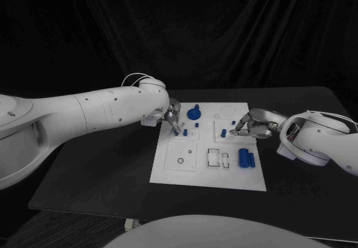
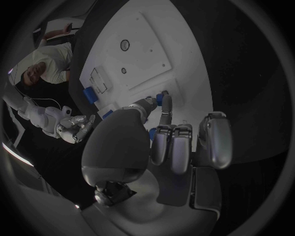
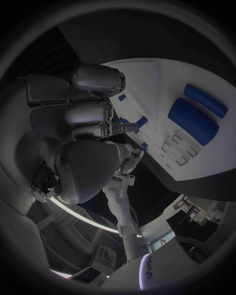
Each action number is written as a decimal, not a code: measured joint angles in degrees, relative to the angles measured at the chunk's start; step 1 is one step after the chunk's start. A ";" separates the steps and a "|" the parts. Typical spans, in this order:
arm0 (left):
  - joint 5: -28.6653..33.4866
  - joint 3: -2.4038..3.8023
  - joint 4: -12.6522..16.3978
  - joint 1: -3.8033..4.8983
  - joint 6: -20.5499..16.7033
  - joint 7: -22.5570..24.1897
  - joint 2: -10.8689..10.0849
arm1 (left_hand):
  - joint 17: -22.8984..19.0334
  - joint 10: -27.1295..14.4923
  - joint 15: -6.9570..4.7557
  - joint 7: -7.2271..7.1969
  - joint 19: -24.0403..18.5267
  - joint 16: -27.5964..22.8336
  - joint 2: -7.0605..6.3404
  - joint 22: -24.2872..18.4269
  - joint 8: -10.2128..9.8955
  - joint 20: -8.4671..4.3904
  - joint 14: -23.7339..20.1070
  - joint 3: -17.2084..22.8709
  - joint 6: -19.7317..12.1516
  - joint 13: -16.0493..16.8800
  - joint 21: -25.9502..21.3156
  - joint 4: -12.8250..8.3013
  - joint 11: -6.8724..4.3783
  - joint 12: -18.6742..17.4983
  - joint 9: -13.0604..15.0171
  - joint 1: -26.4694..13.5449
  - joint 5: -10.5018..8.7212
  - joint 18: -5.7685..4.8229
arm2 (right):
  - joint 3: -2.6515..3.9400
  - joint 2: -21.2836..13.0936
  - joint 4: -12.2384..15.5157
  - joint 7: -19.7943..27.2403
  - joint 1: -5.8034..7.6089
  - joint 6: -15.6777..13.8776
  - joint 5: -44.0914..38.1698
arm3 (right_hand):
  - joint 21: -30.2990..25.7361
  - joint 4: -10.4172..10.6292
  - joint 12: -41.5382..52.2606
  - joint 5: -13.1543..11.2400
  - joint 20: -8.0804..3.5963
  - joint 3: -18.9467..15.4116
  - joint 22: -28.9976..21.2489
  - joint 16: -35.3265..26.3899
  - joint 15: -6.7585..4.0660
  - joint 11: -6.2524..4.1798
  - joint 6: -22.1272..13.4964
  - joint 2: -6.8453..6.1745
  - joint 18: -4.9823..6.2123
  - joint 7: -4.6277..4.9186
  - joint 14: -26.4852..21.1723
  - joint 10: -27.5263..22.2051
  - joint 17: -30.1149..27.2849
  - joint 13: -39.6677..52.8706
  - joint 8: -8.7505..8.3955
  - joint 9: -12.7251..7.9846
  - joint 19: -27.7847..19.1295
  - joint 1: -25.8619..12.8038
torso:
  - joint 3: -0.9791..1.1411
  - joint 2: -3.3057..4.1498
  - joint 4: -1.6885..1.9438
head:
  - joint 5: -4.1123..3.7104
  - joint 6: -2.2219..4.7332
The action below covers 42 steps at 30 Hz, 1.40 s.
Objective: Assemble the parts on the task board
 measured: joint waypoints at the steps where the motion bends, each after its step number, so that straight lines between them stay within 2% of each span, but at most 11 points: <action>1: 0.00 0.00 -0.03 0.00 0.23 -0.13 0.01 | 0.00 0.00 0.00 0.00 0.00 0.00 0.00 0.00 0.00 0.00 0.00 0.00 0.00 0.00 -0.15 0.00 0.00 0.00 0.02 0.00 0.00 0.00 | 0.00 0.00 0.00 0.00 0.00 0.00 0.00 | 0.00 0.00 -0.03 0.00 0.00 0.00 0.00 0.00 -0.01 0.00 0.00 0.00 0.00 0.00 -0.01 0.00 0.00 0.00 0.00 0.00 0.00 0.00 | 0.00 0.00 0.00 | 0.00 0.00; 11: 0.00 0.00 -0.84 0.00 2.11 -0.92 0.54 | 0.00 0.01 0.00 0.03 0.00 0.00 0.00 0.00 0.00 0.00 0.00 0.00 -0.01 0.00 -0.22 0.00 0.01 0.00 0.05 0.00 -0.01 0.00 | 0.00 -0.04 0.00 0.00 0.00 0.01 0.00 | 0.00 0.00 -0.03 0.00 0.00 0.00 -0.01 -0.28 -0.13 0.01 0.00 0.00 0.00 0.00 -0.15 0.00 0.00 0.00 0.00 0.00 0.00 0.00 | 0.00 -0.01 0.01 | -0.02 0.00; 28: 0.05 0.04 -2.65 0.01 2.76 -0.68 1.30 | 0.00 0.04 0.00 0.22 -0.20 0.00 0.00 0.00 0.00 0.20 0.00 0.00 -0.20 0.00 -0.57 0.00 0.04 -0.37 0.21 -0.01 -0.29 0.00 | 0.00 -0.08 0.05 0.03 -0.10 0.05 0.00 | 0.00 0.00 0.08 0.00 0.00 0.00 -0.01 -0.28 -0.04 -0.11 0.00 0.00 0.00 0.00 -0.22 0.13 0.00 0.00 0.00 -0.04 0.00 0.00 | 0.01 -0.01 0.02 | -0.09 0.00; 37: 0.04 0.02 -3.16 0.01 2.62 -0.01 1.79 | 0.00 0.10 0.00 0.11 -0.20 0.00 0.56 0.00 -0.01 0.20 0.00 0.00 -0.54 0.00 -0.79 0.00 0.10 -0.37 0.40 -0.03 -1.67 0.00 | 0.00 -0.08 0.05 0.03 -0.30 0.11 0.00 | -0.04 0.00 -0.06 0.00 0.00 0.00 -0.01 -0.28 -0.02 -0.11 0.00 0.00 0.00 0.00 -0.23 0.12 0.00 0.00 0.00 -0.04 0.00 0.00 | 0.00 -0.01 0.01 | -0.09 0.00; 42: 0.04 0.01 -3.31 0.01 2.67 0.23 1.92 | 0.00 0.10 0.00 0.21 -0.20 0.00 0.68 0.00 -0.01 0.20 0.00 0.00 -0.64 0.00 -0.79 0.00 0.11 -0.60 0.49 0.09 -1.67 0.01 | 0.00 -0.09 0.08 0.02 -0.33 0.13 0.00 | -0.35 0.00 -0.06 0.00 -0.14 0.00 0.03 -0.28 -0.01 -0.10 0.00 0.00 0.00 0.00 -0.23 0.12 0.00 0.00 0.00 -0.04 -0.13 0.00 | -0.01 0.03 0.01 | -0.09 0.00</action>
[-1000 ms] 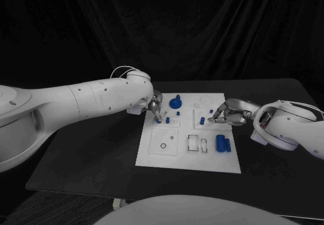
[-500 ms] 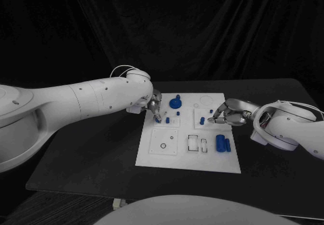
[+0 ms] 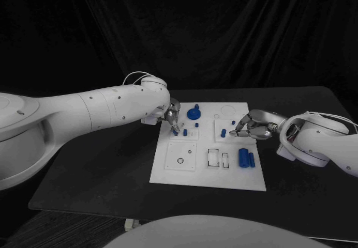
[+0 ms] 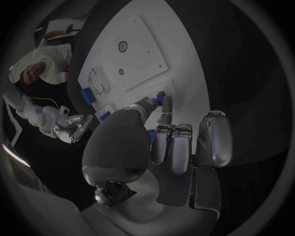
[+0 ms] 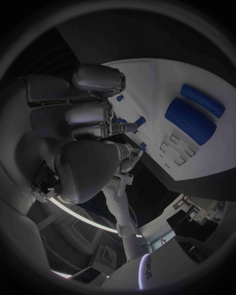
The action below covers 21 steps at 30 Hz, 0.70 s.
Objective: Assemble the parts on the task board
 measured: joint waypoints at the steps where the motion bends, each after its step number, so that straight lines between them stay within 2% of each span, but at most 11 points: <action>1: 0.00 0.00 0.00 0.00 0.05 0.03 0.00 | 0.00 0.00 0.00 0.00 -0.13 0.00 0.02 0.00 0.00 0.13 0.00 0.00 0.00 0.00 0.00 0.00 0.00 0.00 0.01 0.02 -0.30 0.00 | 0.00 -0.02 0.01 0.00 -0.01 0.00 0.00 | 0.00 0.00 0.00 0.00 -0.08 0.00 0.00 0.00 0.00 0.00 0.00 0.00 0.00 0.00 0.00 0.00 0.00 0.00 0.00 0.00 -0.08 0.00 | 0.00 0.00 0.00 | -0.01 0.00; 21: 0.00 0.00 -0.18 -0.02 1.71 -0.58 0.39 | 0.00 0.01 0.00 0.20 -0.21 0.00 0.02 0.00 0.00 0.21 0.00 0.00 -0.18 0.00 -0.22 0.00 0.01 0.00 0.02 0.02 -0.42 -0.01 | 0.00 -0.02 0.00 -0.01 -0.12 0.08 0.00 | -0.34 0.00 -0.03 0.00 0.13 0.00 -0.01 -0.37 -0.01 0.02 0.00 0.00 0.00 0.00 0.21 -0.02 0.00 0.00 0.00 0.00 -0.28 0.00 | 0.01 -0.07 0.01 | 0.00 0.00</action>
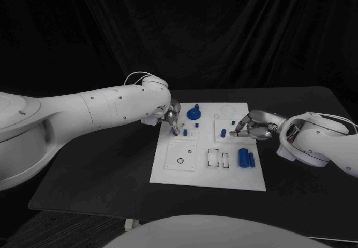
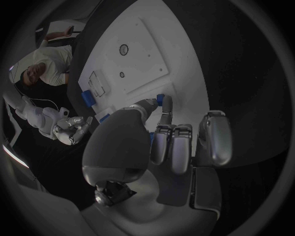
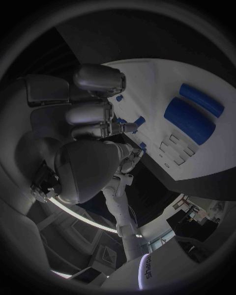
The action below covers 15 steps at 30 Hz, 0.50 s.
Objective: Assemble the parts on the task board
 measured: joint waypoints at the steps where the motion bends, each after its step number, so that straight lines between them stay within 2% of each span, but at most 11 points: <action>1: 0.00 0.00 -0.03 0.00 0.06 -0.06 0.03 | 0.00 0.00 0.00 0.00 0.00 0.00 0.00 0.00 0.00 0.00 0.00 0.00 0.00 0.00 0.00 0.00 0.00 0.00 0.00 0.00 0.00 0.00 | 0.00 0.00 0.00 0.00 0.00 0.01 0.00 | 0.00 0.00 0.00 0.00 0.00 0.00 0.00 0.00 0.00 0.00 0.00 0.00 0.01 0.00 0.00 0.00 0.00 0.00 0.00 0.00 0.00 0.00 | 0.00 0.01 0.00 | 0.00 0.00; 5: 0.01 0.01 -0.15 -0.02 0.22 -0.30 0.16 | 0.00 0.00 0.00 0.01 0.00 0.00 0.00 0.00 -0.13 0.00 0.00 -0.03 -0.01 0.00 0.00 -0.03 0.00 0.00 0.00 0.00 -0.05 0.00 | 0.00 -0.01 -0.01 0.00 -0.02 0.04 0.00 | 0.00 0.00 0.00 0.00 0.00 0.00 0.00 0.00 0.01 0.08 0.00 0.00 0.00 0.00 0.00 -0.08 0.00 0.00 0.00 0.00 0.00 0.00 | 0.00 0.03 0.01 | -0.01 0.00; 10: 0.04 0.01 -0.47 -0.05 0.22 -0.46 0.40 | 0.00 0.00 0.20 -0.20 0.00 0.00 0.00 0.00 -0.17 0.00 0.20 -0.26 -0.25 0.00 0.00 -0.27 0.00 -0.22 0.21 0.00 -1.54 0.00 | 0.00 -0.01 -0.01 0.00 -0.03 0.07 0.00 | 0.00 0.00 0.00 0.00 0.00 0.00 -0.01 0.00 0.01 0.09 0.00 0.00 0.00 0.00 0.00 -0.08 0.00 0.00 0.00 0.00 0.00 0.00 | 0.00 0.03 0.00 | -0.01 0.00; 11: 0.05 0.02 -0.53 -0.06 0.20 -0.47 0.44 | 0.00 0.00 0.25 -0.24 -0.06 0.00 0.00 0.00 -0.16 0.06 0.15 0.12 -0.41 0.00 0.00 -0.83 0.00 -0.22 0.24 0.00 -2.38 0.00 | 0.00 -0.01 -0.01 0.00 -0.03 0.08 0.00 | 0.00 0.00 0.00 0.00 0.00 0.00 -0.01 0.00 0.01 0.09 0.00 0.00 0.00 0.00 0.00 -0.08 0.00 0.00 0.00 0.00 0.00 0.00 | 0.00 0.03 0.00 | -0.01 0.00; 12: 0.06 0.04 -0.58 -0.06 0.17 -0.48 0.47 | 0.00 -0.11 0.38 -0.32 -0.22 0.00 0.12 0.00 -0.16 0.22 0.01 0.65 -0.54 0.00 -0.09 -1.69 0.11 -0.22 0.25 -0.12 -4.33 0.00 | 0.00 0.00 -0.01 0.00 -0.04 0.09 0.00 | 0.00 0.00 -0.01 0.00 0.00 0.00 -0.01 0.00 0.01 0.09 0.00 0.00 0.00 0.00 0.00 -0.08 0.00 0.00 0.00 0.00 0.00 0.00 | 0.00 0.02 0.00 | -0.01 0.00; 13: 0.06 0.05 -0.61 -0.06 0.14 -0.48 0.49 | 0.00 -0.13 0.39 -0.43 -0.21 0.00 0.40 0.00 -0.16 0.21 0.00 0.51 -0.65 0.00 -0.29 -1.83 0.12 -0.22 0.32 -0.36 -5.71 0.00 | 0.00 0.00 -0.01 0.00 -0.04 0.10 0.00 | 0.00 0.00 0.00 0.00 0.00 0.00 -0.01 0.00 0.02 0.09 0.00 0.00 0.00 0.00 0.00 -0.09 0.00 0.00 0.00 0.00 0.00 0.00 | 0.00 0.02 -0.01 | -0.01 0.00; 15: 0.08 0.06 -0.67 -0.06 0.04 -0.48 0.50 | 0.00 -0.20 0.39 -0.46 -0.21 0.00 0.60 0.00 -0.16 0.21 0.01 0.51 -1.07 0.00 -0.29 -1.83 0.19 -0.22 0.39 -0.17 -7.29 0.00 | 0.00 0.00 -0.01 0.00 -0.05 0.12 0.00 | 0.00 0.00 0.00 0.00 0.00 0.00 -0.01 0.00 0.02 0.09 0.00 0.00 0.00 0.00 0.00 -0.09 0.00 0.00 0.00 0.00 0.00 0.00 | 0.00 0.01 -0.01 | -0.01 0.00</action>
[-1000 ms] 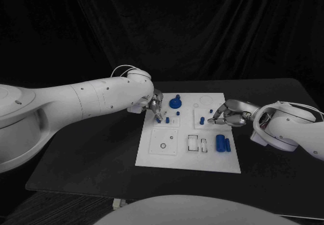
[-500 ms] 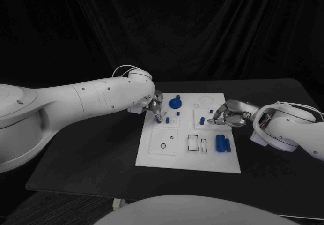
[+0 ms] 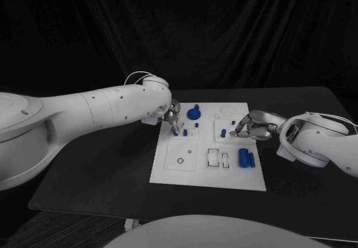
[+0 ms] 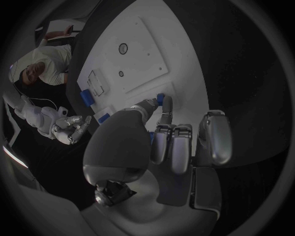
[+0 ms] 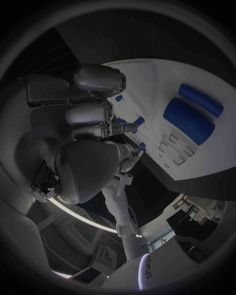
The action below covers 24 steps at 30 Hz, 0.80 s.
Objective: Assemble the parts on the task board
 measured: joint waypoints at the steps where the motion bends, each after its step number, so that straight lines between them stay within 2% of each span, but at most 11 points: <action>1: 0.00 0.00 -0.06 0.00 -0.07 0.00 0.00 | 0.00 0.00 0.00 -0.17 0.00 0.00 0.38 0.00 0.00 0.00 0.00 0.00 -0.19 0.00 0.00 0.00 0.00 0.00 0.09 -0.36 -0.96 0.00 | 0.00 0.00 0.00 0.00 0.00 0.01 0.00 | 0.00 0.00 0.00 0.00 0.00 0.00 0.00 0.00 0.00 0.00 0.00 0.00 0.00 0.00 0.00 0.00 0.00 0.00 0.00 0.00 0.00 0.00 | 0.00 -0.01 0.00 | 0.00 0.00; 2: 0.00 0.00 -0.10 0.00 -0.13 0.00 0.00 | 0.00 0.00 0.00 -0.27 0.00 0.00 0.53 0.00 0.00 0.00 0.00 0.14 -0.29 0.00 0.00 -0.14 0.00 0.00 0.17 -0.50 -1.59 0.00 | 0.00 0.00 -0.01 0.00 0.00 0.02 0.00 | 0.00 0.00 0.00 0.00 0.00 0.00 0.00 0.00 0.01 0.00 0.00 0.00 0.00 0.00 0.00 0.00 0.00 0.00 0.00 0.00 0.00 0.00 | 0.00 -0.01 0.00 | 0.01 0.00; 3: 0.01 0.00 -0.11 0.00 -0.20 0.01 0.00 | 0.00 0.00 0.00 -0.26 0.00 0.00 0.53 0.00 0.00 0.00 0.00 1.35 -0.48 0.00 0.00 -1.35 0.00 0.00 0.16 -0.51 -2.09 0.00 | 0.00 0.00 -0.01 0.00 0.00 0.03 0.00 | 0.00 0.00 0.00 0.00 0.00 0.00 0.00 0.00 0.01 0.00 0.00 0.00 0.00 0.00 0.00 0.00 0.00 0.00 0.00 0.00 0.00 0.00 | 0.00 -0.01 0.00 | 0.02 0.00; 11: 0.01 -0.02 -0.28 -0.08 -1.13 0.20 0.07 | 0.00 0.00 0.00 -0.15 0.00 0.00 0.77 0.00 -0.02 0.00 0.00 1.44 -0.59 0.00 0.00 -1.44 0.00 0.00 0.06 -0.75 -2.43 0.00 | 0.00 -0.04 -0.01 0.00 -0.02 0.09 0.00 | 0.00 0.00 0.00 0.00 0.00 0.00 -0.01 0.00 -0.04 0.01 0.00 0.00 0.00 0.00 -0.20 -0.01 0.00 0.00 0.00 0.00 0.00 0.00 | 0.00 0.00 -0.01 | 0.01 0.00; 14: 0.01 -0.02 -0.35 -0.10 -1.37 0.22 0.15 | 0.00 0.00 0.00 -0.15 -0.21 0.00 0.93 0.00 -0.40 -0.21 0.00 1.44 -0.61 0.00 -0.23 -1.44 0.00 0.00 0.00 -0.91 -3.07 0.00 | 0.00 -0.06 0.02 -0.01 -0.02 0.11 0.00 | 0.00 0.00 0.00 0.00 0.00 0.00 -0.01 0.00 -0.03 0.01 0.00 0.00 0.00 0.00 -0.20 -0.01 0.00 0.00 0.00 0.00 0.00 0.00 | 0.00 0.00 -0.01 | -0.04 0.00; 16: -0.01 -0.02 -0.43 -0.15 -1.45 0.23 0.23 | 0.00 0.00 0.00 -0.08 -0.21 0.00 1.05 0.00 -0.43 -0.21 0.00 2.15 -0.71 0.00 -0.23 -2.45 0.00 0.00 -0.07 -1.04 -3.53 0.00 | 0.00 -0.07 0.03 -0.01 -0.02 0.12 0.00 | 0.00 0.00 0.00 0.00 0.00 0.00 -0.01 0.00 -0.03 0.01 0.00 0.00 0.00 0.00 -0.20 -0.01 0.00 0.00 0.00 0.00 0.00 0.00 | 0.00 -0.01 -0.01 | -0.06 0.00; 24: -0.09 0.08 -0.58 -0.36 -1.49 0.18 0.32 | 0.00 0.00 0.00 0.00 -0.21 0.00 1.27 0.00 -0.39 -0.21 0.00 2.00 -0.79 0.00 -0.23 -2.62 0.00 0.00 -0.31 -1.31 -5.48 0.00 | 0.00 -0.08 0.04 -0.01 -0.03 0.16 0.00 | 0.00 0.00 0.00 0.00 0.00 0.00 -0.01 0.00 -0.02 0.08 0.00 0.00 0.00 0.00 -0.22 -0.08 0.00 0.00 0.00 0.00 0.00 0.00 | 0.01 -0.01 0.01 | -0.09 0.00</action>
